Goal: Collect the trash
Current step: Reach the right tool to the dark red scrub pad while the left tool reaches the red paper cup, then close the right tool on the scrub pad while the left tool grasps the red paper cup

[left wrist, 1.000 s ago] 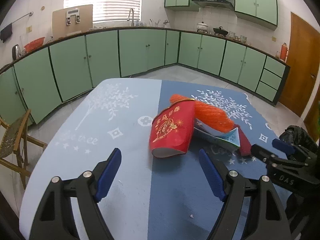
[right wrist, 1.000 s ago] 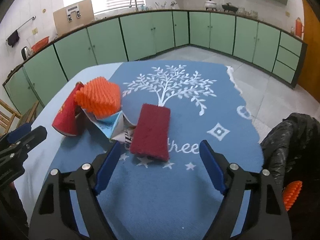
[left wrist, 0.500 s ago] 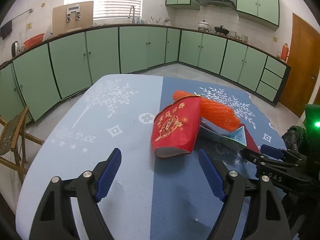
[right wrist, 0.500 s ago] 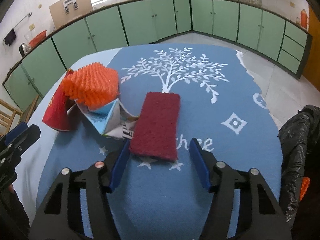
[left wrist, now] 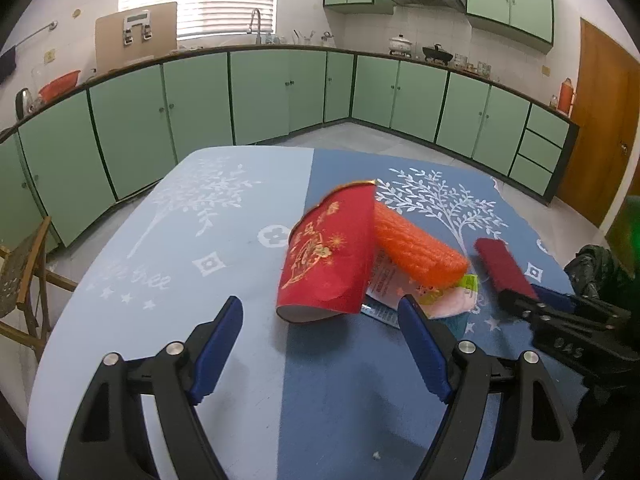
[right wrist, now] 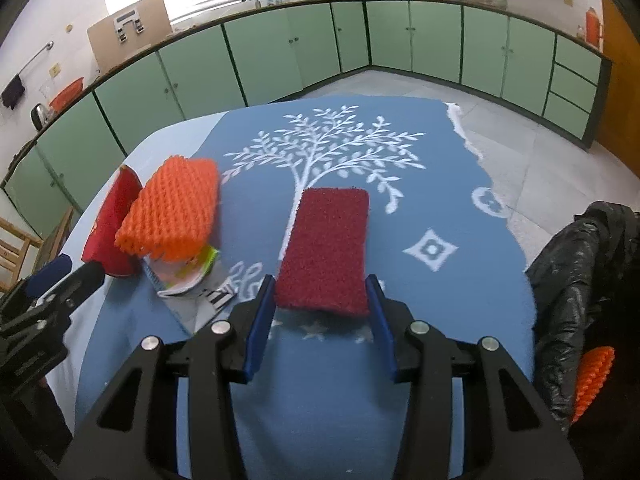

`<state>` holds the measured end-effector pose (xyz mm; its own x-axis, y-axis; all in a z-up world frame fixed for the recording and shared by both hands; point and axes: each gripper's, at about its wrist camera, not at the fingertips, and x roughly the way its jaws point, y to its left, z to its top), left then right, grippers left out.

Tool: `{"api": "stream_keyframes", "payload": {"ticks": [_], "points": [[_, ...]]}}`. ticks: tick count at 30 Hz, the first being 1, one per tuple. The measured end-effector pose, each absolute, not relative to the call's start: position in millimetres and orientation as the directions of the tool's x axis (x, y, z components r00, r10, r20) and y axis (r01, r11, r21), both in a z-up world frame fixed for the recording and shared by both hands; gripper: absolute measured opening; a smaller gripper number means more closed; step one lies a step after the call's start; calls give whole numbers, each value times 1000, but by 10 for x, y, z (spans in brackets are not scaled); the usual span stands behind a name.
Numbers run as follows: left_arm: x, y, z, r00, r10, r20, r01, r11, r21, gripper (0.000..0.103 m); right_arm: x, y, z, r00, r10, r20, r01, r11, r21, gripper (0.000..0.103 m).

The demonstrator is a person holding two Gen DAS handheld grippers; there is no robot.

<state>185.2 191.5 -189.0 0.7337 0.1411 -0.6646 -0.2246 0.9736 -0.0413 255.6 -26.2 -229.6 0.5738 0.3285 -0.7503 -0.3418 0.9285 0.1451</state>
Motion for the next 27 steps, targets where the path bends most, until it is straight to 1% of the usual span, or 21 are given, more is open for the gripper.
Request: {"api": "stream_keyframes", "payload": {"ticks": [12,17,18,22,25,27], "points": [[2173,1910,-2008,711,169,-683,-242,970,-11,78,2600,-300,-2358,564,340,-753,-345,925,160,43],[2278,1985,-2073,688,172,-705,-265,964,-23,78,2605,-285,-2358,562,343,-753,-353,922,157,43],[2288,2000,-2080,685,169,-709,-268,963,-29,77,2602,-283,-2355,562,344,-752,-354,922,157,43],[2299,2051,-2083,688,135,-713,-257,964,-66,55,2586,-265,-2325,568,346,-747,-362,920,151,43],[2262,2048,-2048,698,144,-702,-262,963,-62,48,2548,-246,-2257,580,346,-737,-377,916,134,43],[2224,2067,-2019,703,142,-697,-268,961,-74,45,2521,-241,-2197,588,351,-729,-385,914,129,43]]}}
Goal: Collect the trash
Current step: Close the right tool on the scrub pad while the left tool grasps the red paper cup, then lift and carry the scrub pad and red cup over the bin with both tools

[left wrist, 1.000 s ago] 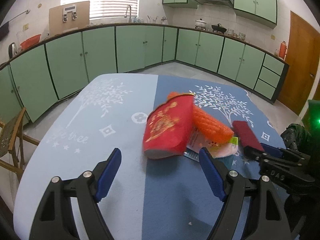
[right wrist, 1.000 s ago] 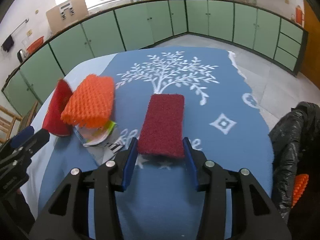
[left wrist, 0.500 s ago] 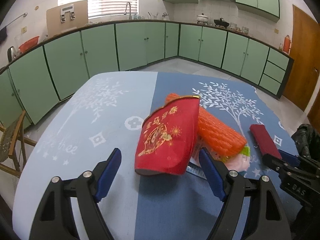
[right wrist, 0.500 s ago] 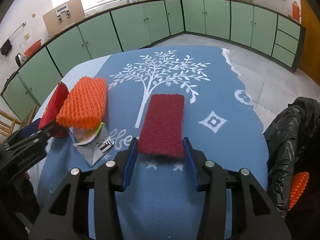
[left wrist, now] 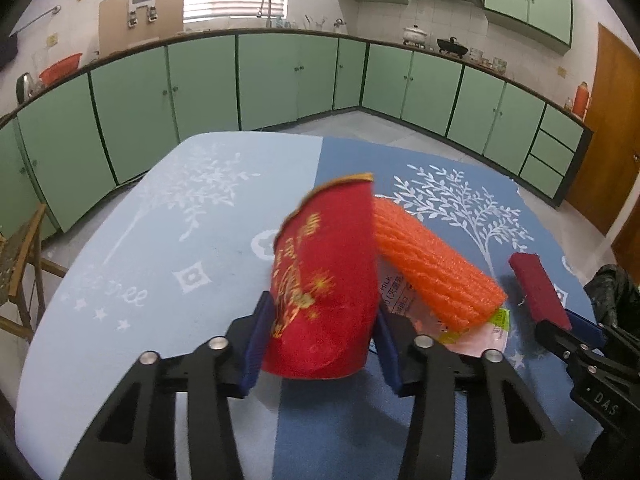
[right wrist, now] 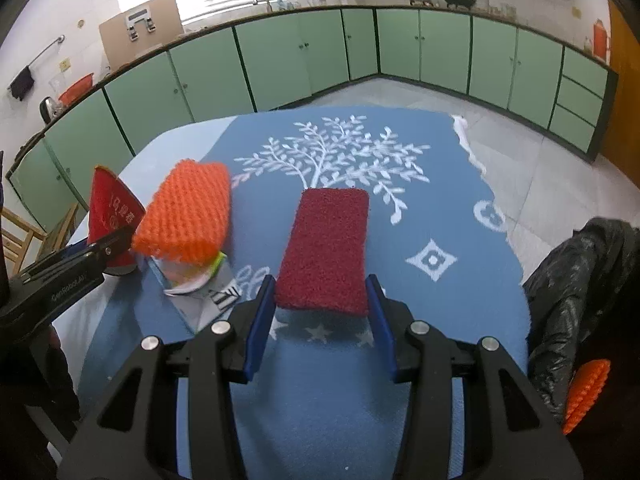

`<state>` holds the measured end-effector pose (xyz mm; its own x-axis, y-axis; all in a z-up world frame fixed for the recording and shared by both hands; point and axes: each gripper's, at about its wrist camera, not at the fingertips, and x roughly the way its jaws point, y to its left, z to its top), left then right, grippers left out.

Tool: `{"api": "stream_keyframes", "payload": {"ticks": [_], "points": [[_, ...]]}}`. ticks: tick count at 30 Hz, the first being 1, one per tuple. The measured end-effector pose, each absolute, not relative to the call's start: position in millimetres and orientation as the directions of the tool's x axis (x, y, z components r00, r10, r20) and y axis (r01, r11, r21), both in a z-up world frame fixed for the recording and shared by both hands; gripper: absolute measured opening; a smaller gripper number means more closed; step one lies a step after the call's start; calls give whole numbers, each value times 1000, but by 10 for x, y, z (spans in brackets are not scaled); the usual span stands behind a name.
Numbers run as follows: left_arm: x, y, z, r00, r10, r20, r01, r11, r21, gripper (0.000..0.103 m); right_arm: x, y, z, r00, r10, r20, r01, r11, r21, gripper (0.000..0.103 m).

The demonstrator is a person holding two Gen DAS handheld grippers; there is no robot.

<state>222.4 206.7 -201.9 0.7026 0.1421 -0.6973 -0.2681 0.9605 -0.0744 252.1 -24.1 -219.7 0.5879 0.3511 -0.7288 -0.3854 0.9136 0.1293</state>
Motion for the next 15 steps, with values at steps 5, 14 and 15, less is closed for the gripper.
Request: {"api": "stream_keyframes", "payload": {"ticks": [5,14,15], "points": [[2082,2115,-1912,717,150,-681,-293,951,-99,44,2478,-264,-2055,604,361,-710,-390,911,132,43],[1861,2000,-1666,732,147,-665,-274,957,-90,43,2334,-366,-1786,631,375,-679,-397,908,133,43],[1842,1977,-1633,735,146,-662,-271,958,-90,43,2315,-383,-1752,634,378,-675,-398,908,134,43]]}}
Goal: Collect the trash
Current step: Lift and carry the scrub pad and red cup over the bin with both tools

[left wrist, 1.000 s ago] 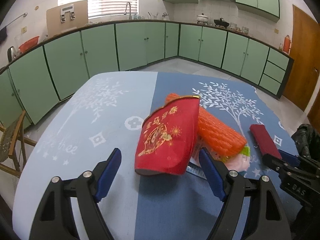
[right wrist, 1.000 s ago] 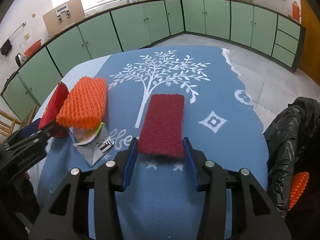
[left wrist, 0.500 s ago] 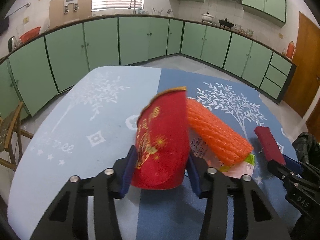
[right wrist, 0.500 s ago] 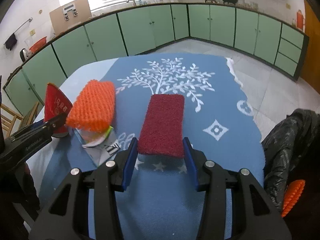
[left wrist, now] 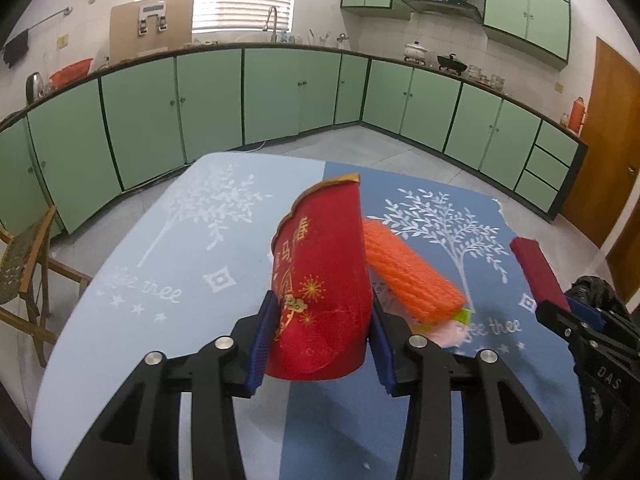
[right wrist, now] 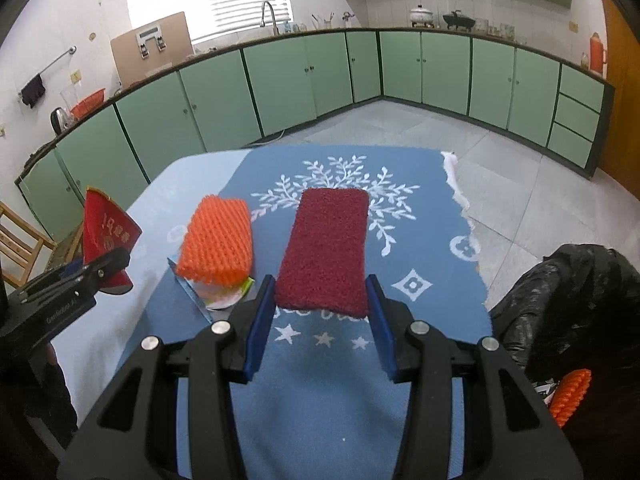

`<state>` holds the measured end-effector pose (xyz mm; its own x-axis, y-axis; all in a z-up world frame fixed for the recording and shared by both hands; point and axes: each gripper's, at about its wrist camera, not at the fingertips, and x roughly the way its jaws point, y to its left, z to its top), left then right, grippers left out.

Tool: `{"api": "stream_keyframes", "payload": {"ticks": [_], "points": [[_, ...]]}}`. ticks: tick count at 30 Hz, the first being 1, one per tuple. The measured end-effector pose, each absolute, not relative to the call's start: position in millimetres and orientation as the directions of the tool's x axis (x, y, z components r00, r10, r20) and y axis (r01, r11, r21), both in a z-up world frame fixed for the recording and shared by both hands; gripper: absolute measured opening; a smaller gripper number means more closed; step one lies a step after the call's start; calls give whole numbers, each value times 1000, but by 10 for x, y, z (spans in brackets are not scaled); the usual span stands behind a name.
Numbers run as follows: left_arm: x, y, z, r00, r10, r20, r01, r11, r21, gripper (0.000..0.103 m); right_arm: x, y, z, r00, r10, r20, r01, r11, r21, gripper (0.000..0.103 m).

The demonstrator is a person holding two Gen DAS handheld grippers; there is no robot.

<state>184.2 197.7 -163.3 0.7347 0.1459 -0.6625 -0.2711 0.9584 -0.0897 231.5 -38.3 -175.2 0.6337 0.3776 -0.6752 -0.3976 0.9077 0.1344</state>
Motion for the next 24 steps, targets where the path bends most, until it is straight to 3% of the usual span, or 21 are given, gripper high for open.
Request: {"api": "stream_keyframes", "payload": {"ticks": [24], "points": [[1427,1111,-990,814,44,-579,-122,988,-96,43,1699,-1132,-933,733,384,-562,-389,914,117,43]]}}
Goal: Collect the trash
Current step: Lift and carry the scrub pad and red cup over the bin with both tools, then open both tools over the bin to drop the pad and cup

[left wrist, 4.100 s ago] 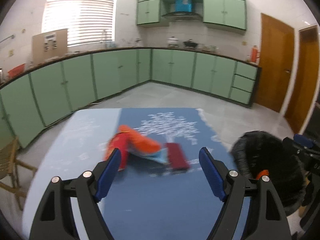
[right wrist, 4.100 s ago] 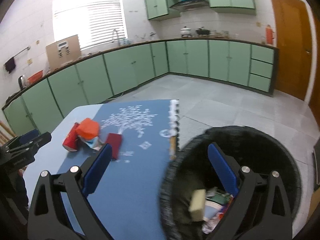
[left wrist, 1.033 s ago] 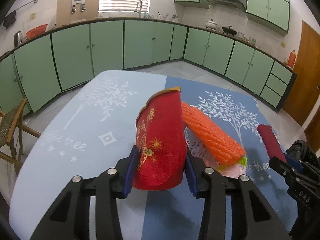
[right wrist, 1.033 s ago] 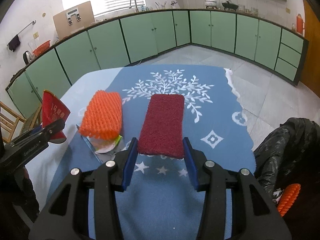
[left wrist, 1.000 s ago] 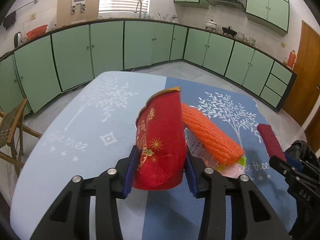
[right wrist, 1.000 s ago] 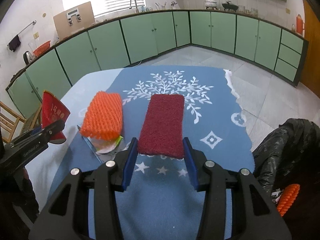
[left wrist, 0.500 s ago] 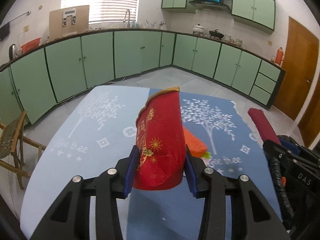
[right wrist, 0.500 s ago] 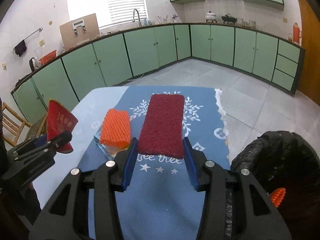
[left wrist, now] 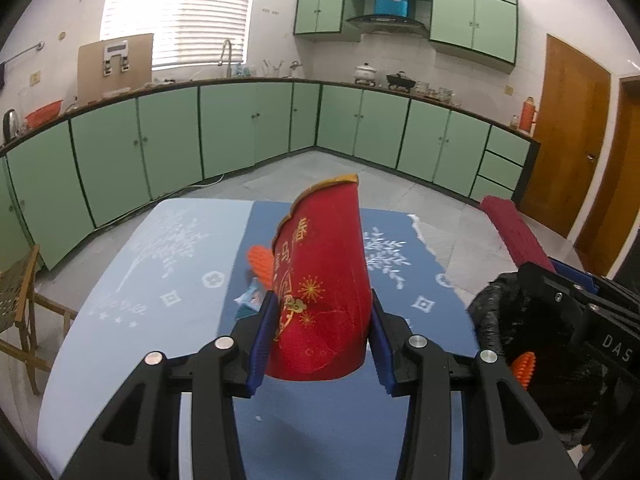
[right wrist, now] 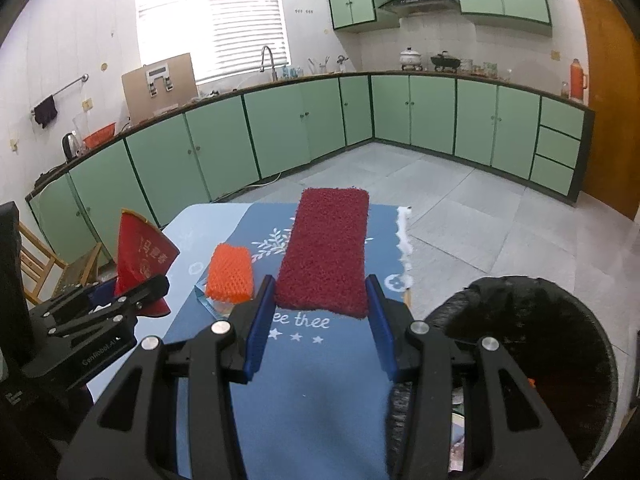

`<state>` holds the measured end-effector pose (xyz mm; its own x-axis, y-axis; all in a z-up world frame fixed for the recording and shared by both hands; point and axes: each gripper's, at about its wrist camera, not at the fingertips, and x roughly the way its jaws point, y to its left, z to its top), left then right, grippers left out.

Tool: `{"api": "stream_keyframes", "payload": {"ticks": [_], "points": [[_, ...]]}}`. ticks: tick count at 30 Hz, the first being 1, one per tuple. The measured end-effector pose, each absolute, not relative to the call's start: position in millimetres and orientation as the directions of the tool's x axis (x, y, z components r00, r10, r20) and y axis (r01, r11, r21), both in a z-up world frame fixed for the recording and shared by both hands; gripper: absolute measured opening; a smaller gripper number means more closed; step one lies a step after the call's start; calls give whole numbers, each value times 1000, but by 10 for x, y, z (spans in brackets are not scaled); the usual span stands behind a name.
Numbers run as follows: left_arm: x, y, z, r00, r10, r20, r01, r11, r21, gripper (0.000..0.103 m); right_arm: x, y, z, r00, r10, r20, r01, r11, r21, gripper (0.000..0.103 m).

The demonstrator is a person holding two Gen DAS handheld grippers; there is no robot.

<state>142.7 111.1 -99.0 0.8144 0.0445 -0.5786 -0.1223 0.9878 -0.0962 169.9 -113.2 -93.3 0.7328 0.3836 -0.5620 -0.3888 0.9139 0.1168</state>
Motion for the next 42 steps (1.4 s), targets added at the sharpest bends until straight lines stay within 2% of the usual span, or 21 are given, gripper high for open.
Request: {"api": "stream_keyframes", "payload": {"ticks": [13,24,42], "points": [[1446,506,-814,834,-50,-549,-9,994,-105,43,1463,-1734,-834,778,326,-538,-315,942,116,43],[1553,-123,-807,825,-158,-542,119,987,-106,43,1341,-2451,-854,814,214,-540,-186,977,106,43],[1940,-1198,-1062,766,-318,-558,298,946,-131,43,1332,-3291,-1337,796,47,-603,-11,998,64,43]]}}
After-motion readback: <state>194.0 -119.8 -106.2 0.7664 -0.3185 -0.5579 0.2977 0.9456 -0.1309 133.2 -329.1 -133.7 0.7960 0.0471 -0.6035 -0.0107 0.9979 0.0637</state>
